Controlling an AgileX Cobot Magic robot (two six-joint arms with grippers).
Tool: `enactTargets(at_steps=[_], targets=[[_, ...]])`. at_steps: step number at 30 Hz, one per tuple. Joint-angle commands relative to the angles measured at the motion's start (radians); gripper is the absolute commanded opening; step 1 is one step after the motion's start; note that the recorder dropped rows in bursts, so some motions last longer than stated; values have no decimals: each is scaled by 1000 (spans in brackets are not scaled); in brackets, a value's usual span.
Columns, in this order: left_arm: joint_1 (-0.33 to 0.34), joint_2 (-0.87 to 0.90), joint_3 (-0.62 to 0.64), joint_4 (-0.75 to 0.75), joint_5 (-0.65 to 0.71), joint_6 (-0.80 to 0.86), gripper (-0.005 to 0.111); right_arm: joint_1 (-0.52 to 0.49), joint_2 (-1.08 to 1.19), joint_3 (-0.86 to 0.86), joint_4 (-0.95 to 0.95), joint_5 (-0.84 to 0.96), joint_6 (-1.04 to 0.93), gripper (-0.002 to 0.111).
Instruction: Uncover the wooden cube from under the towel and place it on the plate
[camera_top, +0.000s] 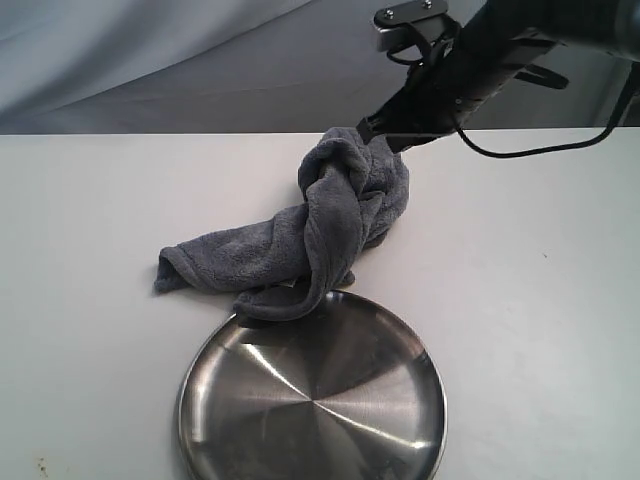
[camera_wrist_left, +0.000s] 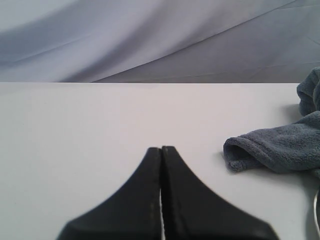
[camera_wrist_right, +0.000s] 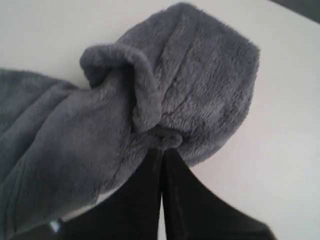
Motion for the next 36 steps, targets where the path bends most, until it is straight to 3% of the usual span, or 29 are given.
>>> enactTargets(at_steps=[1,10,20,27,36], targets=[[-5,-3,0,2,-11,-2,0,6,-1,-5,49,84,-103,0],[-5,-3,0,2,-11,-2,0,138,-1,-5,119,39,-212,0],[-5,-3,0,2,-11,-2,0,263,-1,-5,127,-295,-210,0],[-5,-3,0,2,-11,-2,0,231,-1,-5,182,-450,-178,0],[-5,-3,0,2,-11,-2,0,95,-1,-5,182,-360,-141,0]])
